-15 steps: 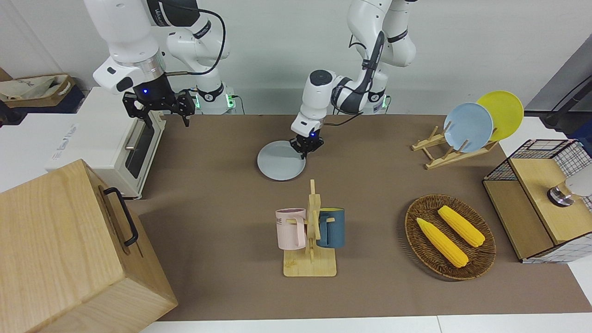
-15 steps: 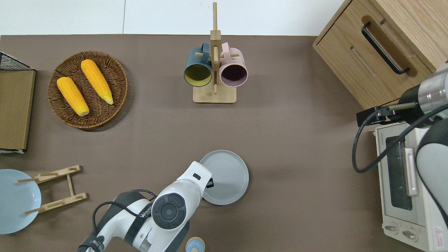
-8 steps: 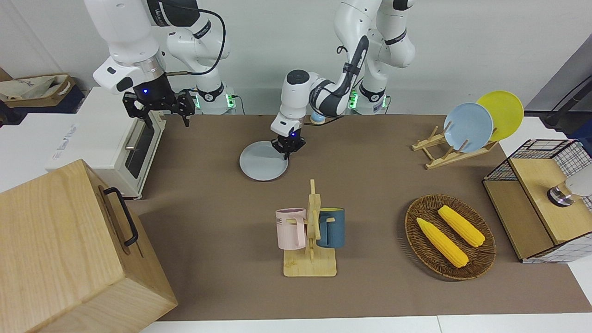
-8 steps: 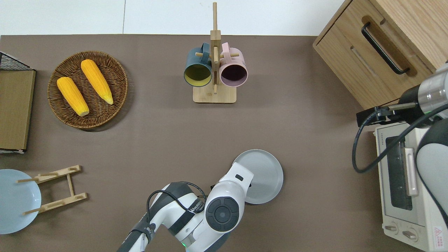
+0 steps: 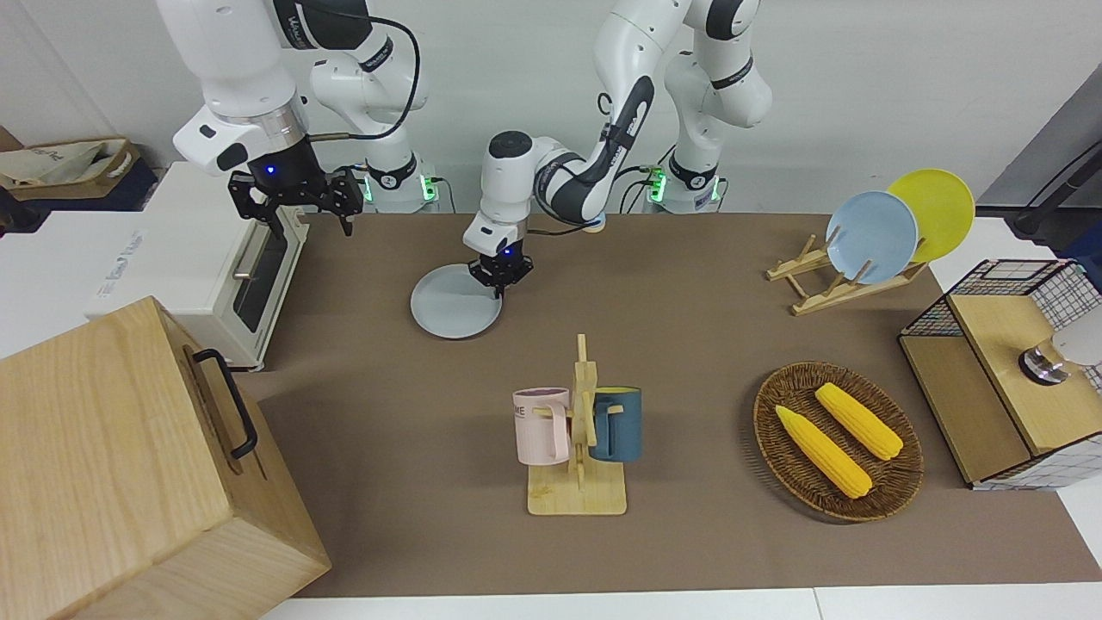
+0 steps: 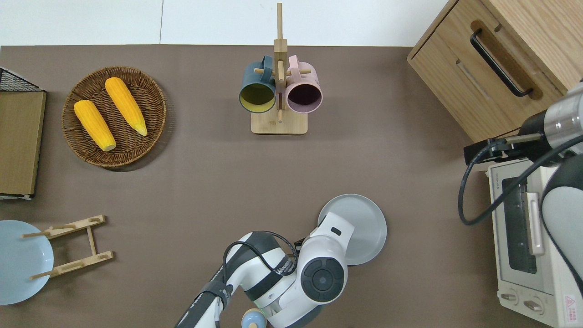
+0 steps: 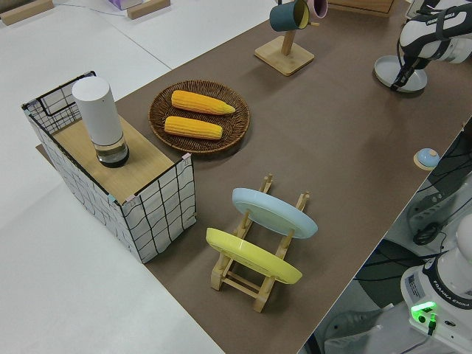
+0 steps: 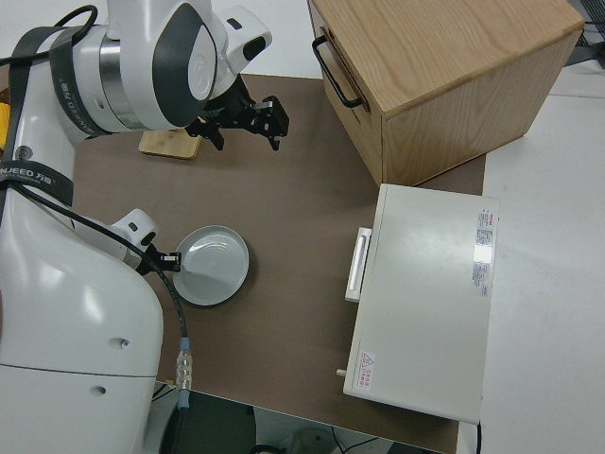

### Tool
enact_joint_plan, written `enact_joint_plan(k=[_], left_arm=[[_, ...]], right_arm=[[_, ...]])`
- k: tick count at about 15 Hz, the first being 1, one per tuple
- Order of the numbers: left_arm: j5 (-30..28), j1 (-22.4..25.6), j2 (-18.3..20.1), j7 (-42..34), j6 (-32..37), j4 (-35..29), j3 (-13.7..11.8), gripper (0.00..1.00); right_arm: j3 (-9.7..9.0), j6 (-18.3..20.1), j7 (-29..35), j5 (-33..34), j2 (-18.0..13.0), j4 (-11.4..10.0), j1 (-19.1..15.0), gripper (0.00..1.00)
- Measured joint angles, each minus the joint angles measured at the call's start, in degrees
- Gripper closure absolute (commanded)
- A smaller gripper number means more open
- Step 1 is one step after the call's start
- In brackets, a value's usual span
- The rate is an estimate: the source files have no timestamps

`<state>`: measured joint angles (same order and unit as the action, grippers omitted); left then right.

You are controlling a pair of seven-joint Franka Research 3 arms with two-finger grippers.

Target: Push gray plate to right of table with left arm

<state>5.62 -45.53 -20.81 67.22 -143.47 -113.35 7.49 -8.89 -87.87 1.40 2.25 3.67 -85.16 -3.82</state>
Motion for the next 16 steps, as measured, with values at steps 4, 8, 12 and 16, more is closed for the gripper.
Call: enact_joint_plan(k=[4,8,12,16], left_arm=[[0.1,-0.8,-1.7,0.9,1.0,2.6,0.0,0.99],[0.1,-0.8,-2.0,0.9,1.4,2.8,0.0,0.09],[0.1,-0.8,-2.9,0.9,1.4,3.7,0.1,0.01],[0.1,-0.8,-3.3,1.0,2.3,5.3,0.1,0.01]], right_arm=[[0.00,0.0,0.0,0.0,0.0,0.0,0.0,0.017],[0.00,0.0,0.0,0.0,0.0,0.0,0.0,0.017],[0.00,0.0,0.0,0.0,0.0,0.0,0.0,0.017],[0.00,0.0,0.0,0.0,0.0,0.0,0.0,0.017]])
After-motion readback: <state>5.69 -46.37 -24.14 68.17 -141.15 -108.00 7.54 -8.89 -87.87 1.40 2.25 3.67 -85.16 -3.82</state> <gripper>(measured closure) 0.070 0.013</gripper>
